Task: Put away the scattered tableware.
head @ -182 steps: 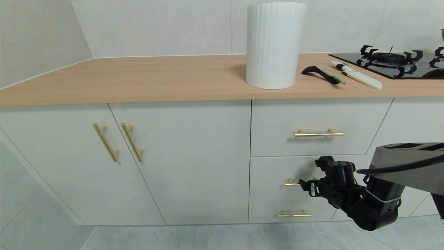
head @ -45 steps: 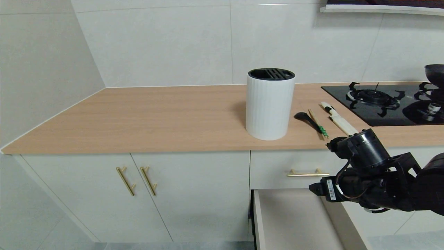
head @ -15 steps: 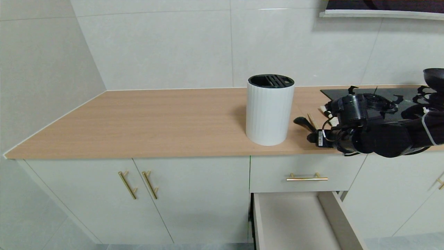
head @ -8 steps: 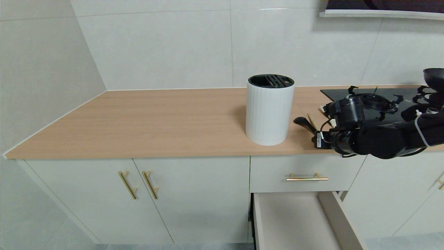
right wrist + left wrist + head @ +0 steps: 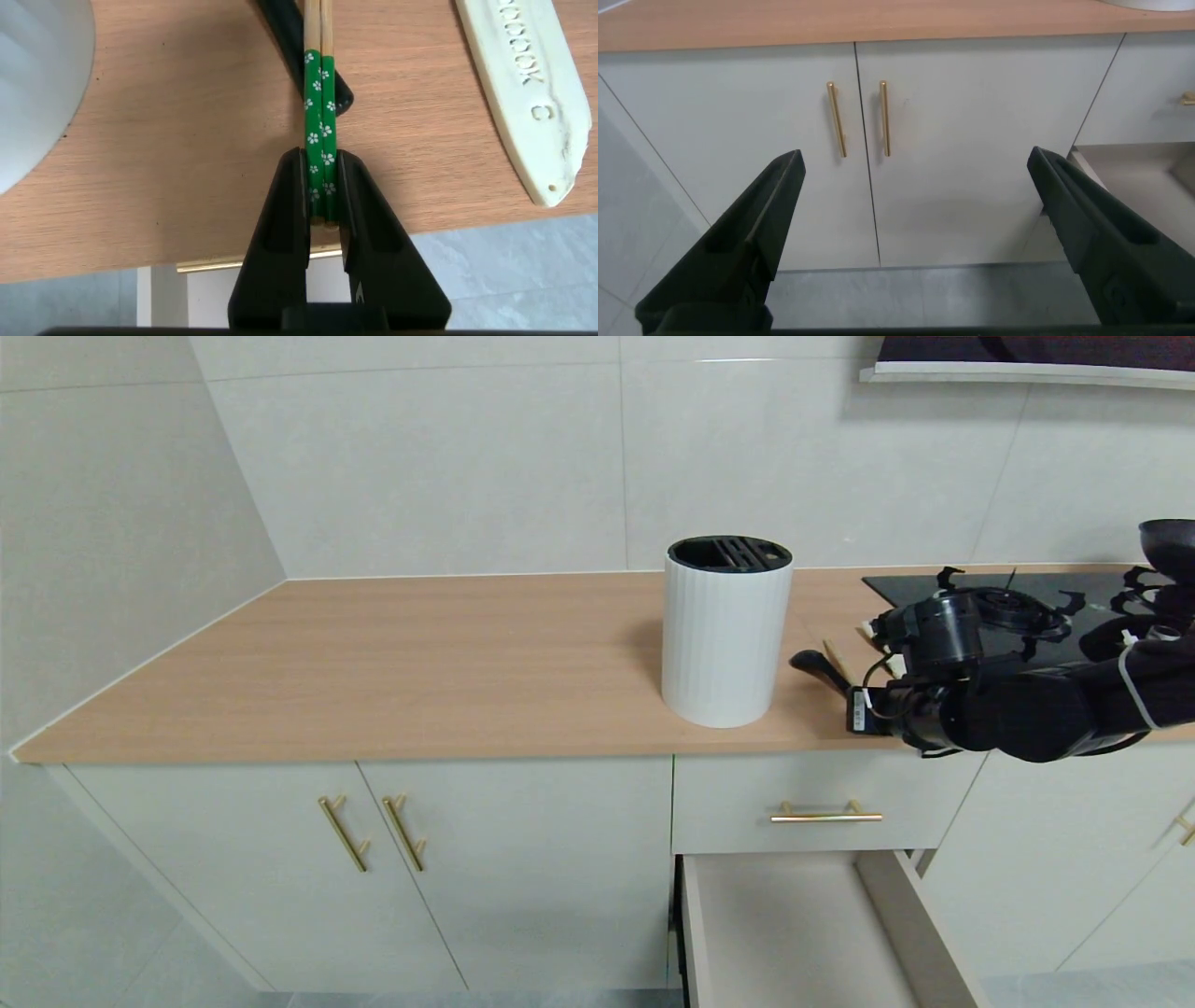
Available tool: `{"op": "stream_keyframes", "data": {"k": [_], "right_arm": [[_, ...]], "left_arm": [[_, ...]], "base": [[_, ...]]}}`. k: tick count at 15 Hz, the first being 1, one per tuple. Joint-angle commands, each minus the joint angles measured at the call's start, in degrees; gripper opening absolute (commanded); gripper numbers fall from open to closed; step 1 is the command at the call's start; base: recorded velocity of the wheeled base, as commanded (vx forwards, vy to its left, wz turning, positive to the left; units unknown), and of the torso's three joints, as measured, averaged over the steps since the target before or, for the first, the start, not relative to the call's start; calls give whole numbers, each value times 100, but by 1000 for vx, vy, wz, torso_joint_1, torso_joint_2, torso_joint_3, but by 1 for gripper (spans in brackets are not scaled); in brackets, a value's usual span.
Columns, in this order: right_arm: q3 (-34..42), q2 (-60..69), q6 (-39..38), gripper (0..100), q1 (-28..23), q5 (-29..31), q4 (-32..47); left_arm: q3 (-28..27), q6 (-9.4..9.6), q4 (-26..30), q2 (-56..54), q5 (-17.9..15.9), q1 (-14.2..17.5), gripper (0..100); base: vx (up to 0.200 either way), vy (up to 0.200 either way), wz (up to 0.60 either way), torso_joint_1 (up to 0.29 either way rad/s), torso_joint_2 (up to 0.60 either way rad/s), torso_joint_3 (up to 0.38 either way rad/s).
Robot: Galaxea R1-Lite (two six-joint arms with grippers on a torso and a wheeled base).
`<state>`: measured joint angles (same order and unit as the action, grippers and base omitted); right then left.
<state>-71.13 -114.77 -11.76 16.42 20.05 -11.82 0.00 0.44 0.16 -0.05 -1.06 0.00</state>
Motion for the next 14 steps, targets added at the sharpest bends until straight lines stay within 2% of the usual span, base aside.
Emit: {"op": "stream_keyframes", "data": {"k": [1,6,9,12,14], "right_arm": [[29,175,-1,0,1,7,-4],[759,1845,-63,0,459,7,277],[1022,3022,-72,0,792,-19,1604],[1137,3576,-80,0,854,-107,2334],[1137,3752,-72,0,889,-502,2738]], "left_arm": [[0,0,2,5,1,0,100],[0,0,2,5,1,0,100],[0,0,2,5,1,0,100],[0,0,2,5,1,0,100],[0,0,2,5,1,0,100]], "base": [[0,0,0,0,0,0],[0,0,0,0,0,0],[0,0,0,0,0,0],[0,0,0,0,0,0],[0,0,0,0,0,0]]}}
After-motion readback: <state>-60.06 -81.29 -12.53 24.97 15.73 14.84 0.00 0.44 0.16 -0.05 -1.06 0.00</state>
